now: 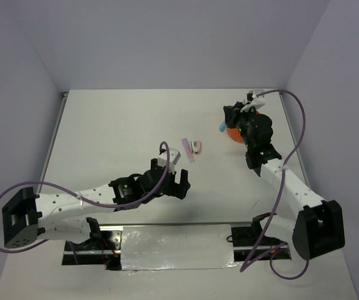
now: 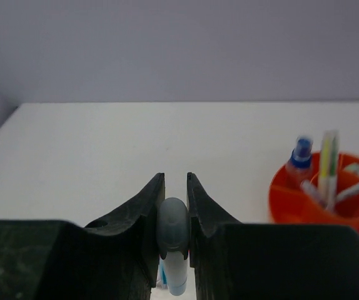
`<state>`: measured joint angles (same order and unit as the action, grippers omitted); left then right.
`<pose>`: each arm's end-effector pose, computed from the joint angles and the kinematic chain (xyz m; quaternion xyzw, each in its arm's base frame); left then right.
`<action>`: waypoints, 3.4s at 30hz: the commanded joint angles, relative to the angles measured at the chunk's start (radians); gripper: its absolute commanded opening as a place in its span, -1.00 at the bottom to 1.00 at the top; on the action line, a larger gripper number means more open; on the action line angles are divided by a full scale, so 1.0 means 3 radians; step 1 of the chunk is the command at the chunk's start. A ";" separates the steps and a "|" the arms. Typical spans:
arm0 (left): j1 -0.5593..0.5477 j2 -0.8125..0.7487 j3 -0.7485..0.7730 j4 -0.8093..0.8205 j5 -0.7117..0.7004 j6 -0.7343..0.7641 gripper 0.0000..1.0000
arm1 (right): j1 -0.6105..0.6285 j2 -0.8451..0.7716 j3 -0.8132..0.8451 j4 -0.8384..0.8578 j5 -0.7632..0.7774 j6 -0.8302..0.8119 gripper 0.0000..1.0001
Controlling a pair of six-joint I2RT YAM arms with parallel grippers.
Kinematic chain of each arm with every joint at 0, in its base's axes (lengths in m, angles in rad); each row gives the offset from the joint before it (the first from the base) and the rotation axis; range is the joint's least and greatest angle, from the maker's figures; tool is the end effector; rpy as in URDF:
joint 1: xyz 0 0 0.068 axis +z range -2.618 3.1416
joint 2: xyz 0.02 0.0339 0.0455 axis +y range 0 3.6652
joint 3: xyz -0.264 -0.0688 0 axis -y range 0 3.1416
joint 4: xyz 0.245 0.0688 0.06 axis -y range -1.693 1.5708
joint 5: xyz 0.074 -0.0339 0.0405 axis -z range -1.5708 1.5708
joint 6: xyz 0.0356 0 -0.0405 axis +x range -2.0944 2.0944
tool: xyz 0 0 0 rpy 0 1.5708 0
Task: Sort the stationery into containers
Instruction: Place the pen in the storage box, then pick up the pen from the center of the board.
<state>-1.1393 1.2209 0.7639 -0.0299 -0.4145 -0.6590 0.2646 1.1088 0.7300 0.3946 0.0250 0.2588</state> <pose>0.1260 -0.2393 0.2574 0.0963 0.8396 -0.2854 0.4521 0.2528 0.0676 0.3167 0.0069 0.7015 0.1759 0.6906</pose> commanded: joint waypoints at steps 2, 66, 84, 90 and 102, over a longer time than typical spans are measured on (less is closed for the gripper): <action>0.0004 -0.0311 -0.0051 -0.0253 0.0062 0.0090 0.99 | -0.0130 0.0537 0.0348 0.0561 -0.0032 -0.1184 -1.00; 0.0822 0.2147 0.2162 -0.1475 -0.0546 -0.0902 0.97 | 0.0509 -0.1036 0.0426 -0.2194 0.0551 0.0441 0.99; 0.0863 0.3262 0.3037 -0.1649 -0.0526 -0.0938 0.61 | 0.0524 -0.1543 0.0113 -0.2313 0.0086 0.0359 0.99; 0.0919 0.3380 0.3104 -0.1772 -0.0546 -0.0974 0.39 | 0.0519 -0.1553 0.0072 -0.2256 -0.0068 0.0421 1.00; 0.0985 0.2829 0.2057 -0.1186 -0.0327 -0.0867 -0.60 | 0.0519 -0.1549 -0.0152 -0.1940 -0.0487 0.0615 0.99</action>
<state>-0.8539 2.1113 1.4971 -0.4026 -0.5709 -0.9443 0.4149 0.6342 0.7074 -0.2726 -0.0696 0.4225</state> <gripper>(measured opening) 0.388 0.996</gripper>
